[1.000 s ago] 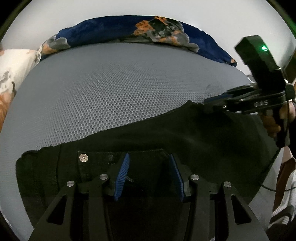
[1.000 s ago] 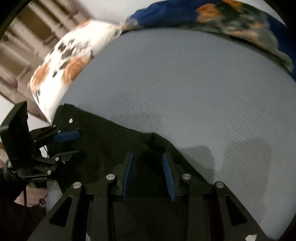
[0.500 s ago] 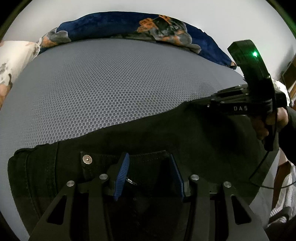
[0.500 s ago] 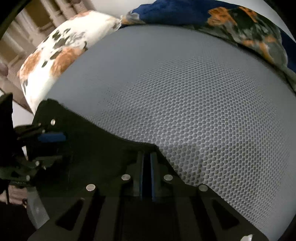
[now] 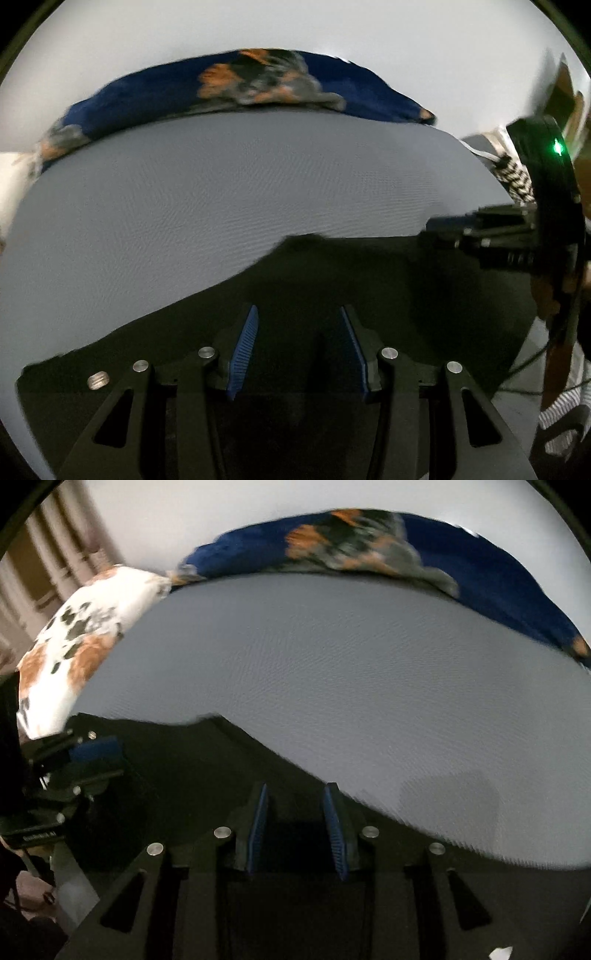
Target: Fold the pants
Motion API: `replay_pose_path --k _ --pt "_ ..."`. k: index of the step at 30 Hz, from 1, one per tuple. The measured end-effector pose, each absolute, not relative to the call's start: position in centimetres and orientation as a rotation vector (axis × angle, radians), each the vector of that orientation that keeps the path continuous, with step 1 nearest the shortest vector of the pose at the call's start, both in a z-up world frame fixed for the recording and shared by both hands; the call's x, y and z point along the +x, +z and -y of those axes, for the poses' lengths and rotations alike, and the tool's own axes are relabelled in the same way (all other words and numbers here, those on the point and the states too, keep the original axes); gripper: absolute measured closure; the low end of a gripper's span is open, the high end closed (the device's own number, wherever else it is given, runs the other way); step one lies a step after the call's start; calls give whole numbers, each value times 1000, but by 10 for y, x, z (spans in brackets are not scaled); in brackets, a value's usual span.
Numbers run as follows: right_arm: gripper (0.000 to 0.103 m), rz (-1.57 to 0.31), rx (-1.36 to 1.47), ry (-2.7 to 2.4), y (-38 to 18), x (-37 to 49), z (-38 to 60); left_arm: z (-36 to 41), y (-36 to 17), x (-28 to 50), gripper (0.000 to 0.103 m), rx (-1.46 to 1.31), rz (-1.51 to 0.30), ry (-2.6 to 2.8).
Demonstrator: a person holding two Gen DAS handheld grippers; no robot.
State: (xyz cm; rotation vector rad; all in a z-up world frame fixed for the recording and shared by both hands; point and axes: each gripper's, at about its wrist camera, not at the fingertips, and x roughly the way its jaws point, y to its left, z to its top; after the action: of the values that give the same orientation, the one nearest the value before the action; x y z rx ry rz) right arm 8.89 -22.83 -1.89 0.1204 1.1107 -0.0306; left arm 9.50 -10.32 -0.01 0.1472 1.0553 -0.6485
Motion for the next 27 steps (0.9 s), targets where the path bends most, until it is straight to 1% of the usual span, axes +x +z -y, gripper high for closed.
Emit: replay_pose_path --k 3,6,10,17,24,26,27 --pt "73 -1114 134 -89 -24 77 241 131 -11 101 56 174 -1076 -668" --pt "73 -1121 144 -149 -32 72 252 148 -20 109 56 141 -1109 -687" --pt "75 -1125 157 -191 -43 73 264 163 -29 116 56 169 -1101 -665" --pt "76 -1114 139 -206 -46 81 268 177 -39 127 56 170 -1119 -642" --pt "76 -1106 163 -192 -45 77 271 182 -38 122 56 205 -1094 -618" --pt "75 -1100 170 -183 -43 75 272 182 -36 120 55 196 -1100 -609" --pt "75 -1096 178 -180 -42 74 273 182 -34 119 52 184 -1109 -606"
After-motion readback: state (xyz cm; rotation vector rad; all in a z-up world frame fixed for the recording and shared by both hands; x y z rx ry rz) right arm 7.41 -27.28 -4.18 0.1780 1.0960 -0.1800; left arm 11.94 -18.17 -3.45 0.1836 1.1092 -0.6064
